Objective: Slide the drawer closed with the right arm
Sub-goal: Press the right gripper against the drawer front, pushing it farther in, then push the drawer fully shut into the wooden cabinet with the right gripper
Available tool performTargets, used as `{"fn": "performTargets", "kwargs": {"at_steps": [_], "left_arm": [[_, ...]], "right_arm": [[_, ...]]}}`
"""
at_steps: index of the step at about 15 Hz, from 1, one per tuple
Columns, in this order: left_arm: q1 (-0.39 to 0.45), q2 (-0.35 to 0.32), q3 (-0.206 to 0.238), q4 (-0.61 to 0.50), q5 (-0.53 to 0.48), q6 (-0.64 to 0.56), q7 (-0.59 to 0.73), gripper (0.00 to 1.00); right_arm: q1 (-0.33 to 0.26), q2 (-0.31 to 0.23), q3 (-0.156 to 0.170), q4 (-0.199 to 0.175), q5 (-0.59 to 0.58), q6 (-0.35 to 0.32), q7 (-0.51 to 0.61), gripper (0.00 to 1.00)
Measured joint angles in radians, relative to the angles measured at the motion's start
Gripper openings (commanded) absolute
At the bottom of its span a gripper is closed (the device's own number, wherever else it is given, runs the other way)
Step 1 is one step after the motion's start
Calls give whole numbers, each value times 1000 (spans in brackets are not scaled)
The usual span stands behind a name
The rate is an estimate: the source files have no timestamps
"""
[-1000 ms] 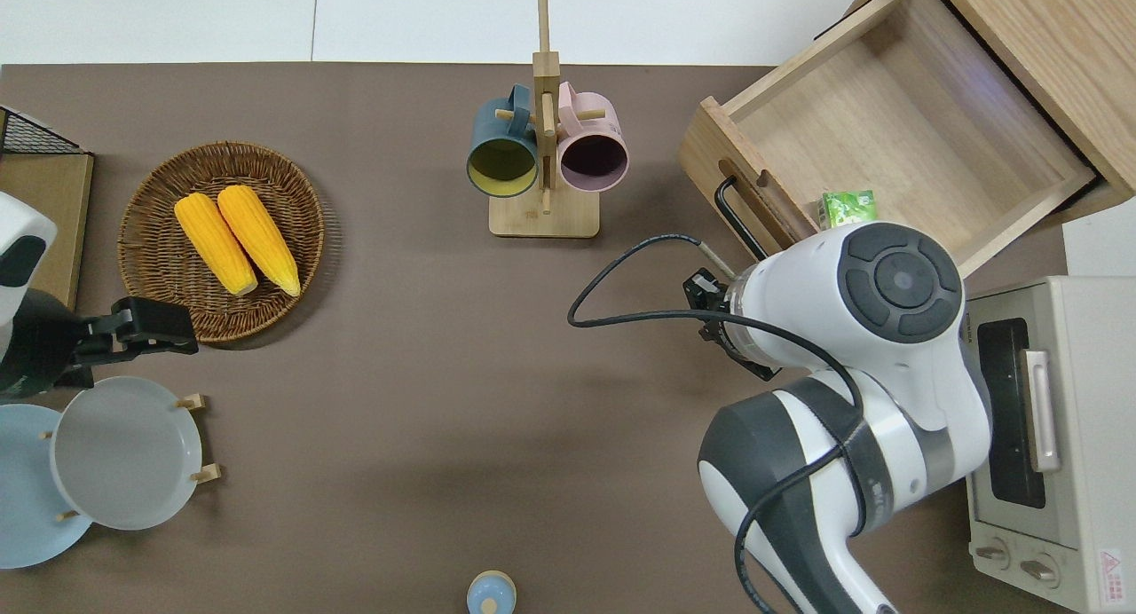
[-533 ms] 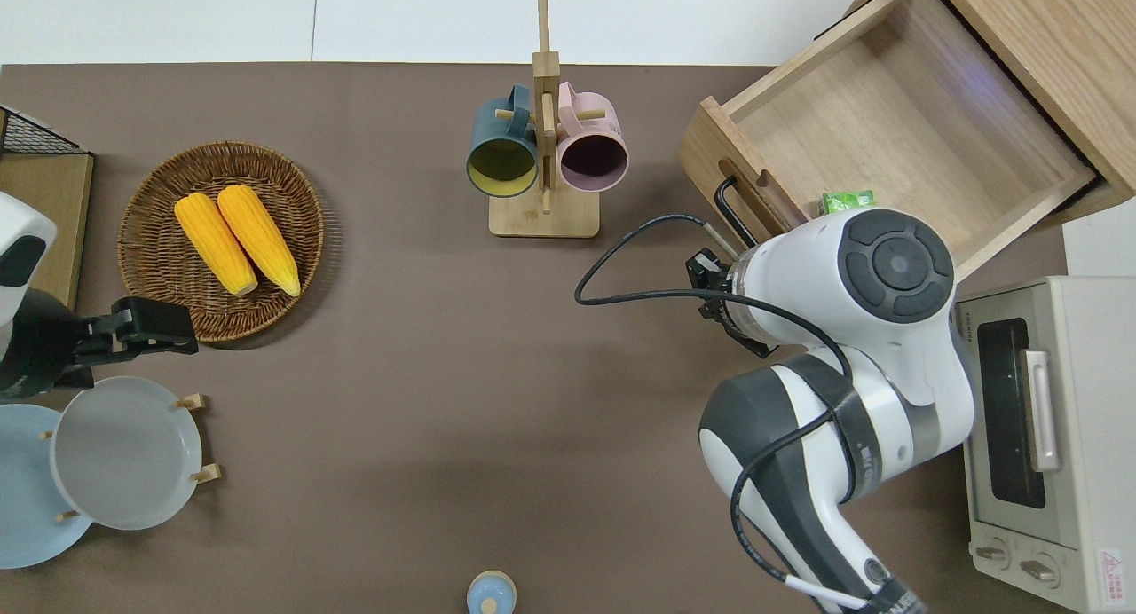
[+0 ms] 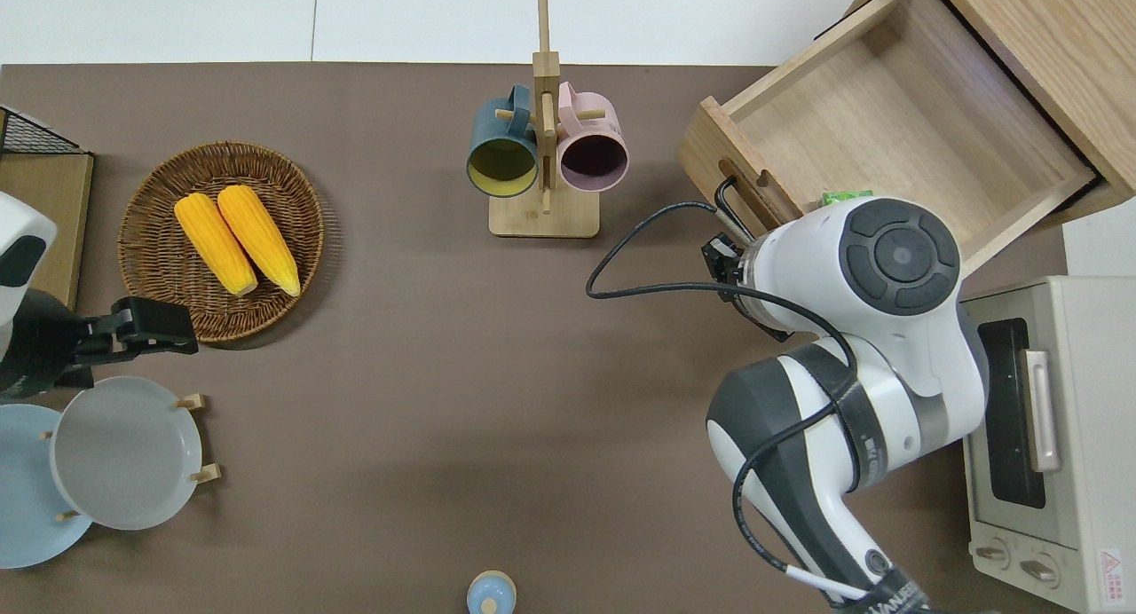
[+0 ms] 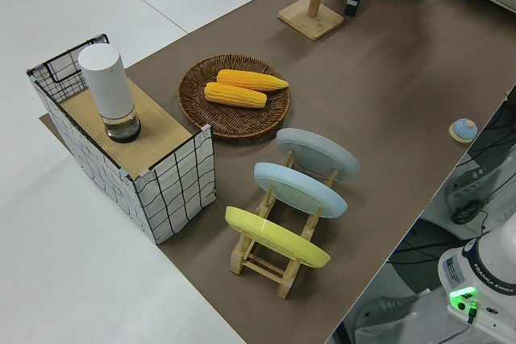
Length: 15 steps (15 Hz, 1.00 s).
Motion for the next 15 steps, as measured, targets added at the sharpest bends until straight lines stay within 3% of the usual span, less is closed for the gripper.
{"fn": "performTargets", "kwargs": {"at_steps": [6, 15], "left_arm": [[0, 0, 0, 0, 0, 0, 0, 993], [0, 0, 0, 0, 0, 0, 0, 993]], "right_arm": [[1, 0, -8, 22, -22, -23, -42, 0], [-15, 16, -73, 95, -22, -51, -205, 0]]}}
